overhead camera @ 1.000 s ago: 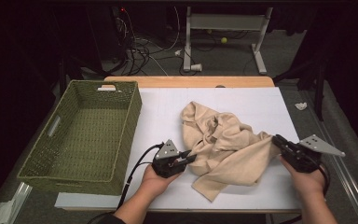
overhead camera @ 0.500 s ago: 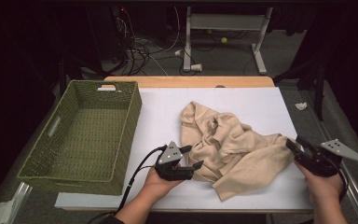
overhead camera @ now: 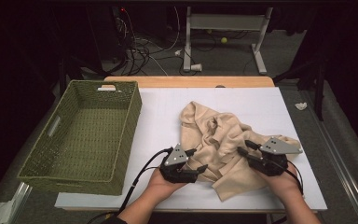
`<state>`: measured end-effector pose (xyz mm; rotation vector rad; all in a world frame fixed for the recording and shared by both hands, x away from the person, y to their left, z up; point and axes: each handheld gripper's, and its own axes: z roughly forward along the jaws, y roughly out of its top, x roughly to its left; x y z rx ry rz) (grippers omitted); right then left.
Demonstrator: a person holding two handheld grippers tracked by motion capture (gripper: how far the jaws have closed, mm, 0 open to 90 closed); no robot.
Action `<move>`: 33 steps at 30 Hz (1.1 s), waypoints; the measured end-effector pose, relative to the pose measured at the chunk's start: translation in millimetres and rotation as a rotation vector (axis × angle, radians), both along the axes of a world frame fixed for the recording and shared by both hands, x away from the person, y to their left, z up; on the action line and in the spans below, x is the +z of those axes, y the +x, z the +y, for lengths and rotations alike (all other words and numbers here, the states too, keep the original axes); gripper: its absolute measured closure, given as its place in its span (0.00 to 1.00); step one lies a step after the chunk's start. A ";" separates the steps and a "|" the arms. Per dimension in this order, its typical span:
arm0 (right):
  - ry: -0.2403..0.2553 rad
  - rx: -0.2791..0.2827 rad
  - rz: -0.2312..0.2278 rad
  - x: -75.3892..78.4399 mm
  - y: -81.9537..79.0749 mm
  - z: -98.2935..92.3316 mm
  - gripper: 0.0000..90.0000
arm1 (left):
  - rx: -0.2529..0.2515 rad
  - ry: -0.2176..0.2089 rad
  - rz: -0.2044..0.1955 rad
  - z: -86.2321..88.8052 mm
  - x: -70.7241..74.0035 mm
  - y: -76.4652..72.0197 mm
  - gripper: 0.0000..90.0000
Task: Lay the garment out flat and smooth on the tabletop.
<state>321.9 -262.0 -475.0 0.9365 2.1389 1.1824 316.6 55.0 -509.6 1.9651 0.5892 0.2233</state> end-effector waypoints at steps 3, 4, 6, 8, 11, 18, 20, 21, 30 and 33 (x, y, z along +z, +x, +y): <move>0.048 -0.017 0.011 1.1 2.0 -14.6 0.94 | 0.003 -0.003 0.005 1.7 -0.1 0.3 0.34; 0.067 -0.052 0.003 2.6 2.1 -26.0 0.94 | 0.003 -0.004 0.007 2.2 -0.3 0.4 0.34; 0.095 -0.120 -0.014 4.2 2.7 -47.5 0.94 | 0.002 -0.002 0.006 3.1 -0.5 0.4 0.34; 0.132 -0.188 -0.010 2.6 4.9 -70.6 0.94 | 0.003 -0.001 0.003 3.8 -0.8 0.5 0.34; 0.164 -0.280 0.023 -7.3 8.5 -100.0 0.94 | 0.008 -0.008 0.007 4.7 -0.1 1.3 0.34; 0.219 -0.449 0.024 -18.4 3.9 -155.8 0.94 | 0.009 -0.009 0.006 5.9 0.6 1.7 0.34; 0.240 -0.458 0.039 -21.6 3.3 -160.6 0.94 | 0.009 -0.014 0.011 6.2 0.8 1.7 0.34; 0.241 -0.457 0.046 -23.9 2.7 -162.0 0.93 | 0.007 -0.020 0.013 6.2 1.5 1.4 0.34; 0.214 -0.336 -0.054 -1.2 -18.1 -129.0 0.62 | 0.008 -0.040 -0.012 5.7 8.7 -2.7 0.34; 0.197 -0.289 -0.083 6.8 -27.4 -116.0 0.61 | 0.017 -0.026 -0.022 6.4 10.0 -3.0 0.34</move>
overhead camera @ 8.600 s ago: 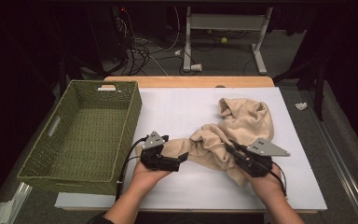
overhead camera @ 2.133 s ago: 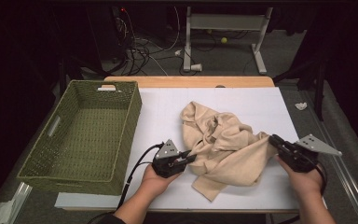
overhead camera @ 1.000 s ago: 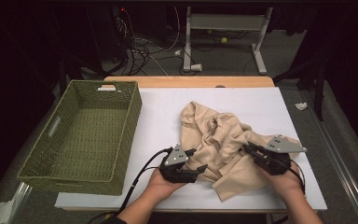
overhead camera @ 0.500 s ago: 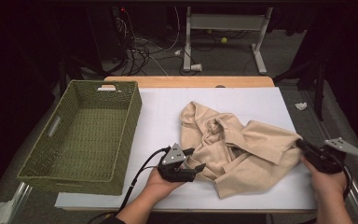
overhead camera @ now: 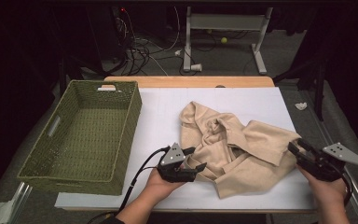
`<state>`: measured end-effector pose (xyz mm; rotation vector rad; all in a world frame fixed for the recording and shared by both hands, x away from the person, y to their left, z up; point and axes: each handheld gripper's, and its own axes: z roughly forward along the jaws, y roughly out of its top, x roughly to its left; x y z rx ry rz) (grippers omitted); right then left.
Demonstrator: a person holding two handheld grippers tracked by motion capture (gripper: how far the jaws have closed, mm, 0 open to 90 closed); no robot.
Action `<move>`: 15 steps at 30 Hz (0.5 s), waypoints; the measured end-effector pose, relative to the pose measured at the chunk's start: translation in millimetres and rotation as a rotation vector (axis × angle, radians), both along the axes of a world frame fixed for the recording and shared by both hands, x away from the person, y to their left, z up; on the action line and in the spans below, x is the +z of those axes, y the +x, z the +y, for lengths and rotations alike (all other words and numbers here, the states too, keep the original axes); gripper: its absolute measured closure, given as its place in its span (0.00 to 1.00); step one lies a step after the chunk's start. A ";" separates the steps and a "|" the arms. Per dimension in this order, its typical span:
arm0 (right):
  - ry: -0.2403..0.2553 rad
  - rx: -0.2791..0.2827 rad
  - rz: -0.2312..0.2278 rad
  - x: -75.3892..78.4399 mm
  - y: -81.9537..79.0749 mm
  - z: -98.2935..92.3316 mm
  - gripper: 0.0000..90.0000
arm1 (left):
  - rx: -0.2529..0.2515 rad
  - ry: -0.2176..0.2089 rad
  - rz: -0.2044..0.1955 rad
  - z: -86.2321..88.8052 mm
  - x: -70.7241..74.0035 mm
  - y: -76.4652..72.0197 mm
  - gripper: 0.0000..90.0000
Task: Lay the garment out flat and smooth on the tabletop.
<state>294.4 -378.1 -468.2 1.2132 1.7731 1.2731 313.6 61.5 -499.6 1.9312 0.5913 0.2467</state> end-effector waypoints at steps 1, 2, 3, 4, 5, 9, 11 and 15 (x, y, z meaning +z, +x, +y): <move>-0.002 0.022 -0.005 1.3 -2.7 4.0 0.62 | 0.009 -0.001 0.001 1.2 0.4 0.6 0.34; 0.004 0.054 -0.009 1.8 -5.1 8.0 0.62 | 0.019 -0.003 0.007 2.7 0.6 2.4 0.33; -0.004 0.090 -0.002 1.5 -7.7 14.0 0.62 | 0.029 -0.005 0.014 3.5 0.3 4.6 0.34; -0.017 0.117 0.007 0.6 -9.5 19.0 0.60 | 0.045 -0.006 0.031 2.7 -0.5 8.0 0.34; -0.022 0.154 0.027 -1.8 -11.5 25.0 0.57 | 0.054 0.010 0.045 -0.1 -1.5 10.7 0.34; -0.060 0.213 0.078 -10.9 -14.6 39.6 0.46 | 0.037 0.113 0.127 -15.3 -9.8 17.7 0.39; -0.122 0.231 0.125 -17.4 -11.8 49.2 0.40 | 0.009 0.128 0.173 -17.8 -14.0 17.1 0.65; -0.192 0.211 0.195 -30.3 -3.5 52.3 0.53 | -0.074 0.123 0.178 -22.0 -10.0 4.1 0.84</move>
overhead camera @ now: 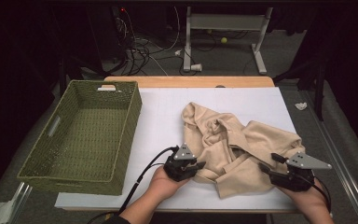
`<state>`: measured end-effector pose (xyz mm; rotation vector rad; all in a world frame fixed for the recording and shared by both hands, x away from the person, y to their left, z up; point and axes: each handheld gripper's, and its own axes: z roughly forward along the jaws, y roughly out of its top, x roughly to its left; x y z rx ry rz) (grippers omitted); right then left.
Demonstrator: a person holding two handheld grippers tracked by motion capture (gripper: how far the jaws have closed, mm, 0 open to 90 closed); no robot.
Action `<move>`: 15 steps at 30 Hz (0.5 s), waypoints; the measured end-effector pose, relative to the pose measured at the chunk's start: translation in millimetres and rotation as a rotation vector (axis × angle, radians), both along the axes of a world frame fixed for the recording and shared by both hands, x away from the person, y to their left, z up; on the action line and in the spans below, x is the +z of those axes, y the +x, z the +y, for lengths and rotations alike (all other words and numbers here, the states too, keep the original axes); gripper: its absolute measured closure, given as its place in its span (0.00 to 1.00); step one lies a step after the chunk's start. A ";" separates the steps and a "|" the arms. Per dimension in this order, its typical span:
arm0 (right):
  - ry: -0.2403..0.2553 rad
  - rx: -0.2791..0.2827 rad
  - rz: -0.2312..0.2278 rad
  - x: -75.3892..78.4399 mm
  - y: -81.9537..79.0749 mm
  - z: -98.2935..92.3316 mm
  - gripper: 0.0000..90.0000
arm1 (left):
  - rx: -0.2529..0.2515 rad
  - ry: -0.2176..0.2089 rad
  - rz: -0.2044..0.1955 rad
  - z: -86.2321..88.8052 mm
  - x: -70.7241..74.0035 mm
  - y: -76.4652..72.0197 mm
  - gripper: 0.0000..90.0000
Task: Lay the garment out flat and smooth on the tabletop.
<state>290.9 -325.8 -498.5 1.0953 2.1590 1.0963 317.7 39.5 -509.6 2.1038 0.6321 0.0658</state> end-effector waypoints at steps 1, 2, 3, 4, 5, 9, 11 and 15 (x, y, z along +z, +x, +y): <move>-0.018 -0.010 0.001 -2.1 1.6 -1.3 0.64 | -0.028 -0.013 0.003 -3.2 1.6 -5.5 0.84; -0.028 -0.021 0.003 -3.9 4.0 -4.1 0.74 | -0.054 -0.020 0.004 -6.9 2.6 -10.2 0.84; -0.024 -0.029 0.007 -4.8 6.0 -7.0 0.82 | -0.089 -0.031 0.001 -12.6 3.3 -16.6 0.84; -0.010 -0.035 0.009 -5.1 7.9 -10.5 0.89 | -0.116 -0.036 0.000 -17.5 3.2 -21.9 0.84; -0.004 -0.051 0.002 -4.6 8.9 -12.9 0.93 | -0.143 -0.042 0.004 -22.7 2.7 -26.6 0.84; 0.023 -0.117 -0.032 -1.1 15.1 -22.9 0.95 | -0.186 -0.050 0.007 -33.8 0.4 -34.2 0.81; 0.066 -0.167 -0.052 1.6 21.9 -33.1 0.96 | -0.194 -0.071 0.012 -31.2 1.3 -31.4 0.70; 0.123 -0.238 -0.086 8.6 31.5 -49.8 0.96 | -0.136 -0.105 -0.078 -16.5 11.3 -23.4 0.50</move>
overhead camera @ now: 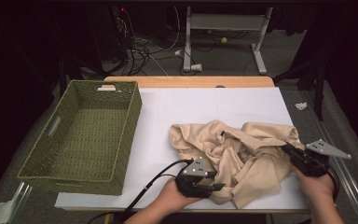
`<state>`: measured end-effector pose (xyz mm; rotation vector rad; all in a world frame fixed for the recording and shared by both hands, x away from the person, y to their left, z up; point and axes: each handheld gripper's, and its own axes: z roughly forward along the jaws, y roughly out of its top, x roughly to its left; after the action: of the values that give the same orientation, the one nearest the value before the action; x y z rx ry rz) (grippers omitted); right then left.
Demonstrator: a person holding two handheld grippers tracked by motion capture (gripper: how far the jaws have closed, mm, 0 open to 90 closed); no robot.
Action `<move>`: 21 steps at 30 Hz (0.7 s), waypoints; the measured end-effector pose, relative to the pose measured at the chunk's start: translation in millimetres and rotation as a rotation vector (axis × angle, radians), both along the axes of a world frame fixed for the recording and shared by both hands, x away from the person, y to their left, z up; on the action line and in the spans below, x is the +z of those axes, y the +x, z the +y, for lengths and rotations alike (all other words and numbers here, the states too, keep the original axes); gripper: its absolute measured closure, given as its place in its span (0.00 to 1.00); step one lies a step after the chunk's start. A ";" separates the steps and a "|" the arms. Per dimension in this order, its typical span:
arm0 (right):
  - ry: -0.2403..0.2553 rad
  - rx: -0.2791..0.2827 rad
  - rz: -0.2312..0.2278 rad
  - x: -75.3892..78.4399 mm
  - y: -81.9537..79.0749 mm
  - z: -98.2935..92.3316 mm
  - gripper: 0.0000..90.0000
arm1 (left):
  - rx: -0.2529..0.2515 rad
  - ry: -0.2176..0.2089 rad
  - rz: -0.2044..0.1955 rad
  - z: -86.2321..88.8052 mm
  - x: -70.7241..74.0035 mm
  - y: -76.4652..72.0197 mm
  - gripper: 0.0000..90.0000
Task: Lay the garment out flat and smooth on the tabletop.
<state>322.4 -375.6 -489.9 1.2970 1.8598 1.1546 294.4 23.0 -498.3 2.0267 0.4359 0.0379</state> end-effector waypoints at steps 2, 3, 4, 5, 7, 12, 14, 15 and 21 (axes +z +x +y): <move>-0.002 -0.017 -0.008 1.2 2.5 -4.3 0.96 | 0.063 -0.005 -0.046 11.3 4.4 11.0 0.43; -0.004 -0.031 -0.015 1.6 4.2 -7.2 0.96 | 0.091 -0.009 -0.044 16.1 5.6 16.8 0.37; 0.002 -0.046 -0.020 1.8 5.9 -10.2 0.96 | 0.115 -0.020 -0.041 20.4 6.6 22.0 0.36; 0.012 -0.060 -0.022 1.9 7.9 -13.9 0.96 | 0.137 -0.029 -0.038 23.2 7.7 26.5 0.36; 0.021 -0.091 -0.026 1.3 12.9 -20.9 0.96 | 0.157 -0.039 -0.035 21.6 10.5 34.9 0.36; 0.044 -0.104 -0.009 -1.7 21.2 -26.5 0.95 | 0.188 -0.043 -0.047 10.4 14.9 50.6 0.29; 0.039 -0.086 -0.010 -0.8 18.7 -22.2 0.90 | 0.204 -0.016 -0.018 3.6 13.1 60.9 0.29; 0.044 -0.078 -0.010 0.1 16.8 -20.5 0.85 | 0.201 0.019 0.005 -0.8 10.3 66.2 0.29; 0.057 -0.015 -0.010 6.5 -3.6 -7.3 0.58 | 0.158 0.178 0.131 -14.7 -9.9 84.2 0.59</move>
<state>318.9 -382.9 -483.4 1.3312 1.8191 1.2118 378.6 8.3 -508.2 2.1726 0.6967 0.0426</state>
